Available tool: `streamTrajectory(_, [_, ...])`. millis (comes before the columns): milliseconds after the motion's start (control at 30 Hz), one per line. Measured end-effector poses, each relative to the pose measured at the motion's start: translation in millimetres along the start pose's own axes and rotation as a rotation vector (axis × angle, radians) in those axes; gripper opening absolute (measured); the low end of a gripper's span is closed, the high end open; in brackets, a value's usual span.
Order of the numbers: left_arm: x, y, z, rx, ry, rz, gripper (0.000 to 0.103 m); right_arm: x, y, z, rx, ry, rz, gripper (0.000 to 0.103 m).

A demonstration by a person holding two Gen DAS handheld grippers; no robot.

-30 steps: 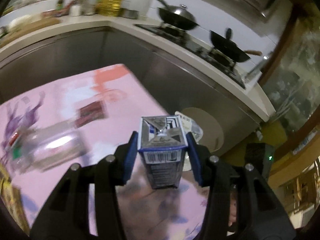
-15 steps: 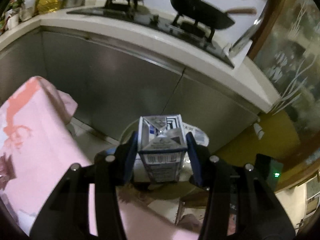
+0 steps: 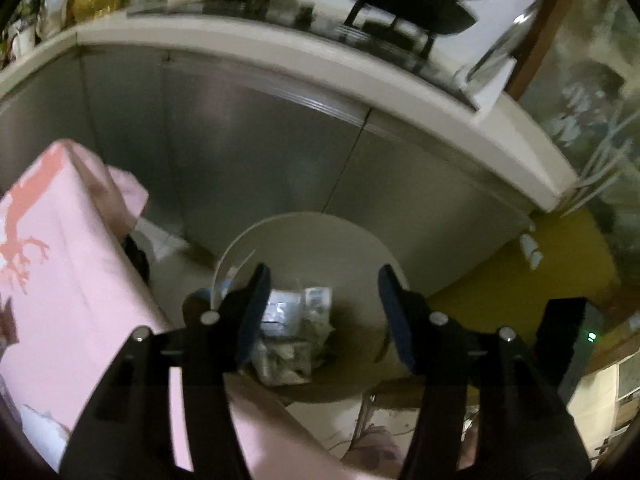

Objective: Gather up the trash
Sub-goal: 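Carry the carton and snack bag over the beige bin and open both grippers, then grasp the yellow spice box with the left gripper while the right gripper grasps the white tissue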

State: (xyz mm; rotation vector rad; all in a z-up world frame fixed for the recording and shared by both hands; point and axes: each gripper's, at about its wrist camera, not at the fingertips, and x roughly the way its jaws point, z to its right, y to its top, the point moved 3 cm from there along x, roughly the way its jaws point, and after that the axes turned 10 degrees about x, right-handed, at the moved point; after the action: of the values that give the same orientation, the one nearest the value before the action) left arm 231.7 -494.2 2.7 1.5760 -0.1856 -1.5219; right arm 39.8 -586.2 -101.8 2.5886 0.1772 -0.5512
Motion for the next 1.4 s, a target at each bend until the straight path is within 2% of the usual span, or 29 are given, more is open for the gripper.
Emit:
streamTrajectory(100, [-32,-9,8,0.004,0.000,0.039,0.054,-9,-4,-7,-0.008,0.037,-0.004,0.056])
streamTrajectory(233, [-62,-38,12,0.010,0.026,0.042,0.054,-12,-22,-27,-0.033,0.081,-0.037,0.056])
streamTrajectory(433, [-107,-98,5,0.028,0.120,0.032,0.054,-12,-62,-54,-0.075,0.137,-0.123,0.056])
streamTrajectory(600, [-152,-159,-25,-0.017,0.204,0.029,0.054,-1,-102,-88,-0.139,0.164,-0.220,0.056])
streamTrajectory(767, [-204,-233,-79,-0.119,0.331,0.000,0.054,17,-150,-124,-0.196,0.186,-0.327,0.056])
streamTrajectory(867, [-245,-284,-118,-0.210,0.438,-0.018,0.054,31,-177,-140,-0.206,0.194,-0.404,0.054])
streamTrajectory(900, [-260,-301,-132,-0.242,0.484,-0.019,0.054,38,-188,-146,-0.211,0.189,-0.431,0.053])
streamTrajectory(967, [-288,-328,-153,-0.283,0.607,-0.020,0.065,48,-203,-157,-0.224,0.177,-0.466,0.053])
streamTrajectory(1000, [-305,-342,-166,-0.304,0.695,-0.014,0.073,52,-210,-163,-0.232,0.172,-0.482,0.053])
streamTrajectory(1133, [-338,-377,-202,-0.350,0.883,-0.040,0.076,67,-232,-179,-0.272,0.135,-0.517,0.053])
streamTrajectory(1267, [-342,-396,-223,-0.374,0.918,-0.058,0.079,81,-249,-191,-0.290,0.104,-0.548,0.053])
streamTrajectory(1400, [-333,-407,-237,-0.395,0.895,-0.064,0.079,93,-254,-193,-0.243,0.089,-0.572,0.052])
